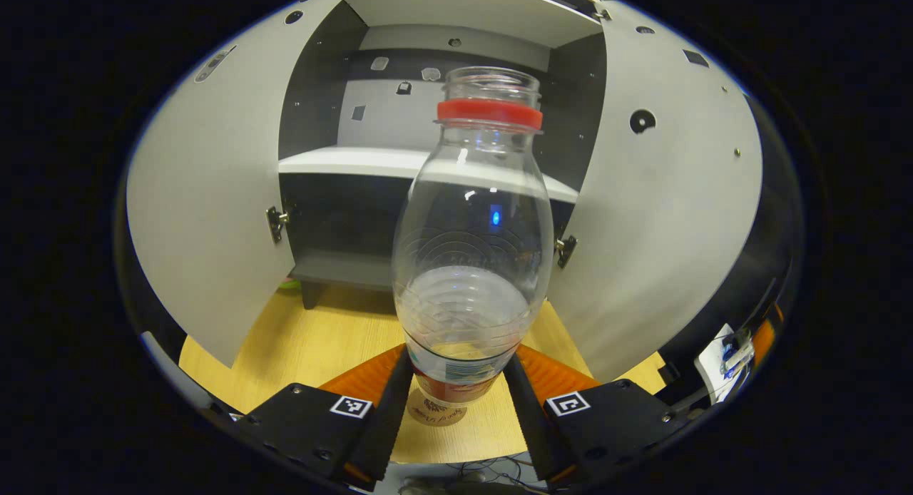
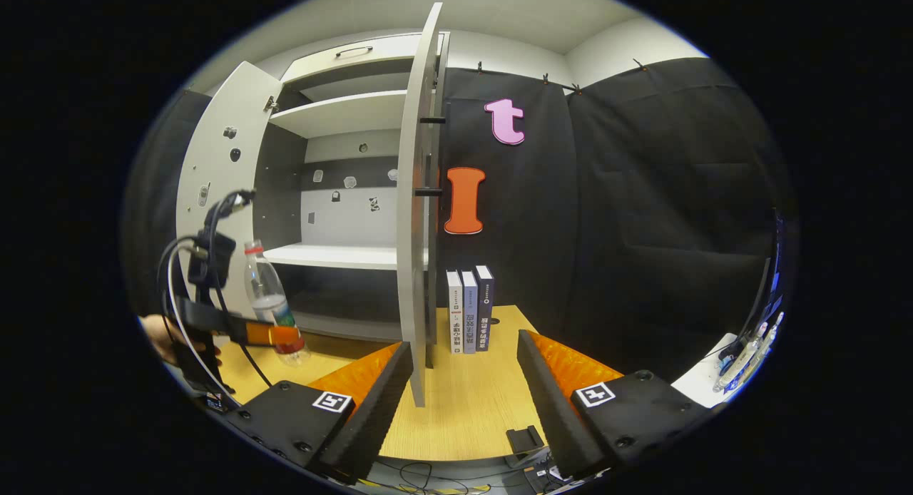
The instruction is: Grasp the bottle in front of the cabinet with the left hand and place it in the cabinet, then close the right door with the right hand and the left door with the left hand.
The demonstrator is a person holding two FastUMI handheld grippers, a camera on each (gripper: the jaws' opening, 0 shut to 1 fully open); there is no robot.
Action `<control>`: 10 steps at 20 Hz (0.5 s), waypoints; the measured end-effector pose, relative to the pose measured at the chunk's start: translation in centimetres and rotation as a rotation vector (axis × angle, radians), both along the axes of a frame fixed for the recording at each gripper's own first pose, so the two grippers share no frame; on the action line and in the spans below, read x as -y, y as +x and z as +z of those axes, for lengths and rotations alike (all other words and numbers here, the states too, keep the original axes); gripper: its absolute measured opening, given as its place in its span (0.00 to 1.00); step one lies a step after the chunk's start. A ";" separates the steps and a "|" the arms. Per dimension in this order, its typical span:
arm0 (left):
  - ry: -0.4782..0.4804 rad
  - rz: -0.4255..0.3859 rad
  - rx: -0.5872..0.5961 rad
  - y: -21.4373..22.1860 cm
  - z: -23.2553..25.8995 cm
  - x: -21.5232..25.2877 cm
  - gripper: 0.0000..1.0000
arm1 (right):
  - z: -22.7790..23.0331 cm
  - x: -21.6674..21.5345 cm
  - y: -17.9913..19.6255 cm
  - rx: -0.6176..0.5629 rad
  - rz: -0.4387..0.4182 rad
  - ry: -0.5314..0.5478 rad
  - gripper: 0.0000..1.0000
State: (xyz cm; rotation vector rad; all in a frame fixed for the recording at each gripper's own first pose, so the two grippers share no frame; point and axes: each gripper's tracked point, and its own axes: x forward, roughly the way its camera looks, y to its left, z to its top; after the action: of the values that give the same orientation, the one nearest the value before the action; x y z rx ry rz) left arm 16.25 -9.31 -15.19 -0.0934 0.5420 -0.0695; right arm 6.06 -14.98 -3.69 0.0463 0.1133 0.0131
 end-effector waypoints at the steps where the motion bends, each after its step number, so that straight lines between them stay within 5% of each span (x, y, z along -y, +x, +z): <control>1: -0.012 0.005 0.010 0.6 1.5 -0.4 0.75 | -0.1 -0.2 0.1 -0.002 0.004 0.002 0.98; 10: 0.036 0.003 0.106 8.8 10.8 -3.3 0.74 | -0.1 0.8 1.3 0.000 -0.018 0.008 0.98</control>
State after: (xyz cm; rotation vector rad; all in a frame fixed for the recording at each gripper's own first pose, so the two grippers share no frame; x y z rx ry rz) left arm 25.09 -6.00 -4.39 -0.0555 0.4374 -0.0613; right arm 7.39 -15.73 -3.80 0.0557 0.1131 -0.0044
